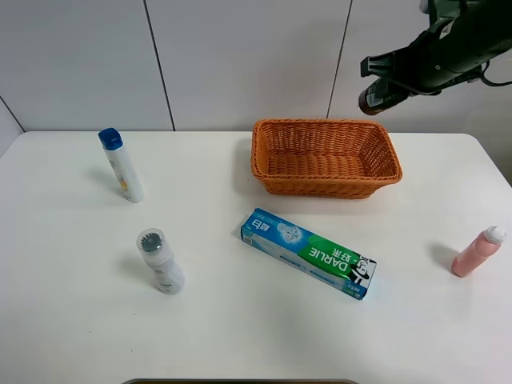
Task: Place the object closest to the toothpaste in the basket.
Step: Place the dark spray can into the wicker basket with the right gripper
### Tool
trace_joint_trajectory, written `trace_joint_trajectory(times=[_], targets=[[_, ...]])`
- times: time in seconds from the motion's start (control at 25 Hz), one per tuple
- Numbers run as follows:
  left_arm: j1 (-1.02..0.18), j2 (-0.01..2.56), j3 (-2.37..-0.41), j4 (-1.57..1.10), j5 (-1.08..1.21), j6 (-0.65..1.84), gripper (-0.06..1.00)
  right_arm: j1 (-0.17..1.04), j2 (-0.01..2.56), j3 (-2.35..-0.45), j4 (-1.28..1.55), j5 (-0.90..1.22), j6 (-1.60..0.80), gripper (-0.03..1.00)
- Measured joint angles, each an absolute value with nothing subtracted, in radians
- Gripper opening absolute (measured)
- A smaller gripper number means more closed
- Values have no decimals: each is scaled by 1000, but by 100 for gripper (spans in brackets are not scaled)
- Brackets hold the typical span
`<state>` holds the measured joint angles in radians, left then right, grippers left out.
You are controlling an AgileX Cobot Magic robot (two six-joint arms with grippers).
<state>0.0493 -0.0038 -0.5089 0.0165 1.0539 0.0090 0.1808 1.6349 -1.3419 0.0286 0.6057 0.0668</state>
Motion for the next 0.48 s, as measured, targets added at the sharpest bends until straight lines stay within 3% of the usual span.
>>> trace_joint_trajectory(times=[0.48], targets=[[49,-4,-509,16,1054,9,94,233,1908,-1483,29,595,21,35]])
